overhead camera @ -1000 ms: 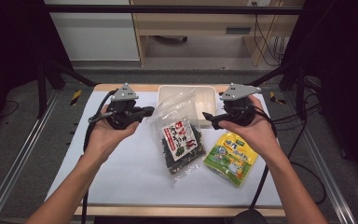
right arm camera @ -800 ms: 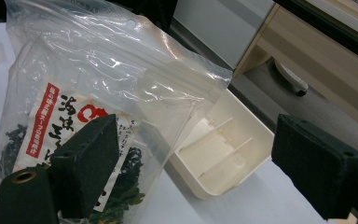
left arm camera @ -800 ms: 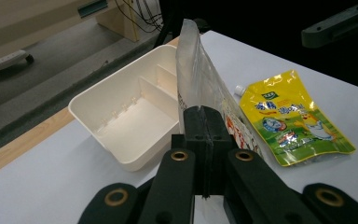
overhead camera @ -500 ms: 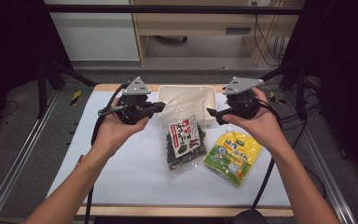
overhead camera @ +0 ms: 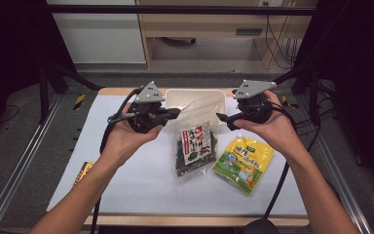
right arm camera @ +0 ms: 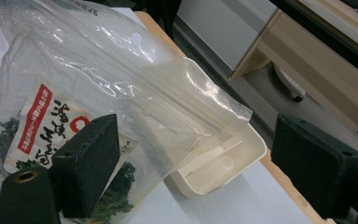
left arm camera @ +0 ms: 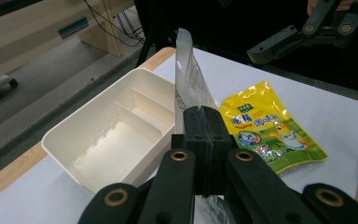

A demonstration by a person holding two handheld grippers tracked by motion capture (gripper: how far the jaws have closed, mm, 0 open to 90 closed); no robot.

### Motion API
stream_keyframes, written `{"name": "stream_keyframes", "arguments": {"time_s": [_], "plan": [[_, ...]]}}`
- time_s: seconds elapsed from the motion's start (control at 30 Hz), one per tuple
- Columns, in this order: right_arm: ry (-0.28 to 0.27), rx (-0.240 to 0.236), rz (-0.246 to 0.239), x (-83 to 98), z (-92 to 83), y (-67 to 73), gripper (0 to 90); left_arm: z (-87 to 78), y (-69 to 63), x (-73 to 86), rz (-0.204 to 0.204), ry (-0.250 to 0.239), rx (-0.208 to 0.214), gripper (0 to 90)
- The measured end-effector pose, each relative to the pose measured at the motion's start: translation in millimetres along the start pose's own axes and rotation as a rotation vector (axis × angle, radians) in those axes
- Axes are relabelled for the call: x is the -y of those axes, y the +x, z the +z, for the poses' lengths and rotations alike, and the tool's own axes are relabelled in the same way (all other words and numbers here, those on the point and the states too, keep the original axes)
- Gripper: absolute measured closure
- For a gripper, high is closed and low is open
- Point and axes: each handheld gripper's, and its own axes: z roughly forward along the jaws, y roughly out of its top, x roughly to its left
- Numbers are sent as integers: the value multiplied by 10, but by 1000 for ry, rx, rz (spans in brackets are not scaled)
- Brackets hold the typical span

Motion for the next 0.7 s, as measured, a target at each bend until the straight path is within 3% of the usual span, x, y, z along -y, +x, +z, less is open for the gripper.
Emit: {"name": "stream_keyframes", "arguments": {"time_s": [0.27, 0.7], "plan": [[15, -11, -40, -23, -25, -13, 150, -8, -128, -42, 19, -15, 26, 899], [46, -49, -123, -84, 88, -43, 147, -16, -198, -81, 38, -19, 45, 899]]}}
